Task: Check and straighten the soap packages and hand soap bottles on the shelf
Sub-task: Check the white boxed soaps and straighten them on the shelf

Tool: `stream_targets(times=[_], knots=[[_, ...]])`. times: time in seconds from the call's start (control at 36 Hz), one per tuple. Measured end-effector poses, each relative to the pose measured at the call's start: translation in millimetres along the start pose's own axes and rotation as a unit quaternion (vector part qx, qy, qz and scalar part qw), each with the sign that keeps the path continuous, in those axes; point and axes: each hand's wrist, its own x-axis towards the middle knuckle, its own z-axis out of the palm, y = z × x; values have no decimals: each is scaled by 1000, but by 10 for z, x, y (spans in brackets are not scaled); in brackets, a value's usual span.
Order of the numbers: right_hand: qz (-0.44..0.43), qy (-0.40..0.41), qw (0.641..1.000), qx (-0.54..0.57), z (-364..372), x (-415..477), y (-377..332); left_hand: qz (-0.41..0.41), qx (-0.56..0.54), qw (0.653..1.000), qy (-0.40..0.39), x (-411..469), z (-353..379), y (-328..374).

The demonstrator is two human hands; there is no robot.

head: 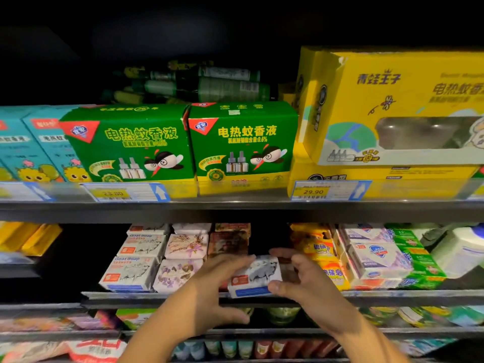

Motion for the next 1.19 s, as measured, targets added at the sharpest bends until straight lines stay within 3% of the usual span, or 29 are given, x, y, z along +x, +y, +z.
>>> stream_targets(times=[0.06, 0.22, 0.28, 0.36, 0.42, 0.5, 0.69, 0.81, 1.19], knots=[[-2, -11, 999, -42, 81, 34, -17, -31, 55, 998, -11, -3, -8, 11], [-33, -35, 998, -41, 427, 238, -58, -18, 180, 983, 40, -37, -193, -115], [-39, -45, 997, -47, 533, 324, -83, 4, 239, 966, 99, -99, -299, -190], [-49, -48, 988, -136, 683, 446, -112, 25, 242, 961, 130, -255, -429, -444], [-36, -45, 953, -297, 772, 518, -160, 23, 202, 968, 145, -349, -527, -620], [-8, -47, 868, -494, 940, 606, -233, -4, 221, 963, 157, -461, -773, -804], [-39, 5, 785, -619, 1223, 890, 62, -41, 323, 936, 131, -489, -1216, -1379], [-56, 44, 742, -667, 1295, 946, 203, -61, 292, 949, 100, -471, -1291, -1639], [-59, 48, 767, -637, 1288, 962, 172, -68, 219, 971, 72, -347, -1366, -1781]])
